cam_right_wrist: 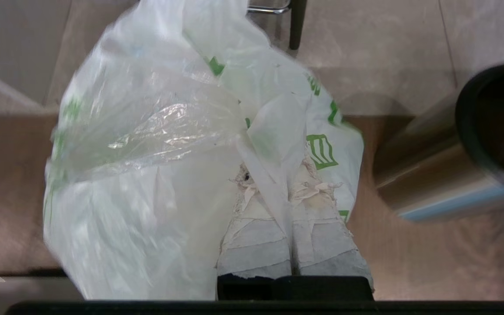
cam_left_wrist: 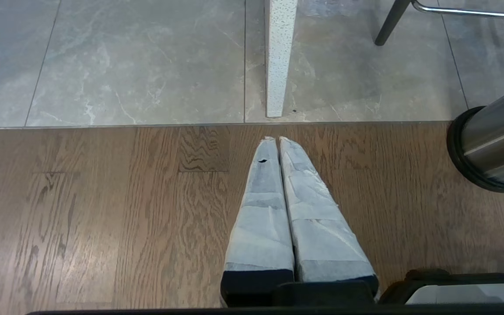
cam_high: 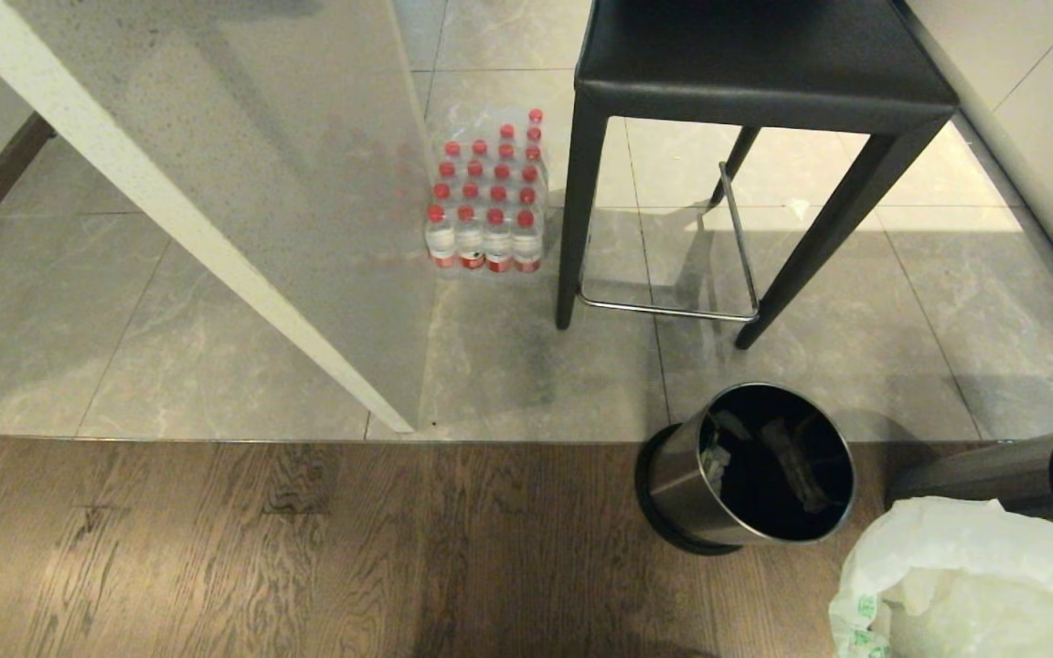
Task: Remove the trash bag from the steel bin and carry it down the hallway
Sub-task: Put the trash bag at the door
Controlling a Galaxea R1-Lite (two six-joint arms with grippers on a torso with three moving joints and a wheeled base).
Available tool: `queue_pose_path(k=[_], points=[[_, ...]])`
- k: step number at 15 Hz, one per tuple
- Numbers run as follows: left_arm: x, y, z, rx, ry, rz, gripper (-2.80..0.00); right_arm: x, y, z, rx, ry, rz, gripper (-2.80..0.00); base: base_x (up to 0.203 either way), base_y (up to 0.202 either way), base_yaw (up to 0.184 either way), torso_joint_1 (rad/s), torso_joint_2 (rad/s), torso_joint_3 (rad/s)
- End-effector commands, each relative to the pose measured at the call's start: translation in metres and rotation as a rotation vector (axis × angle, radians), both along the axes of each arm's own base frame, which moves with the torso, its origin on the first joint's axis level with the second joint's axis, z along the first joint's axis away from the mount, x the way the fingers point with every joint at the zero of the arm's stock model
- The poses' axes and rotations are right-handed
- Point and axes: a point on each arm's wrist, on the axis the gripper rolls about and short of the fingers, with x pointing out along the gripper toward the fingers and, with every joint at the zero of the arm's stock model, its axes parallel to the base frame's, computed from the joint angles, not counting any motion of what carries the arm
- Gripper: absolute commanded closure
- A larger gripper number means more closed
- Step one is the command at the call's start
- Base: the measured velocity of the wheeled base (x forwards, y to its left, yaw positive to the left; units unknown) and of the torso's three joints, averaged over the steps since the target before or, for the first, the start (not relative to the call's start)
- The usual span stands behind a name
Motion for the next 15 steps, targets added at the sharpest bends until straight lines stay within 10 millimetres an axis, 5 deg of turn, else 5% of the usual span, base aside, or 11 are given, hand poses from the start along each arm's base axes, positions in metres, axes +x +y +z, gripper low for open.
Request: queue_pose_path(k=[1,15], points=[[0.0,0.0,0.0,0.0,-0.001,0.0,0.0,0.0005,-0.0001,-0.0009,0.042,0.008,-0.001,0.0,0.0,0.0,0.0,0.0,0.0,0.0],[-0.0001,0.0,0.0002,-0.001,-0.001,0.001,0.0,0.0004,0.0,-0.0009,0.01,0.008,-0.001,0.0,0.0,0.0,0.0,0.0,0.0,0.0]])
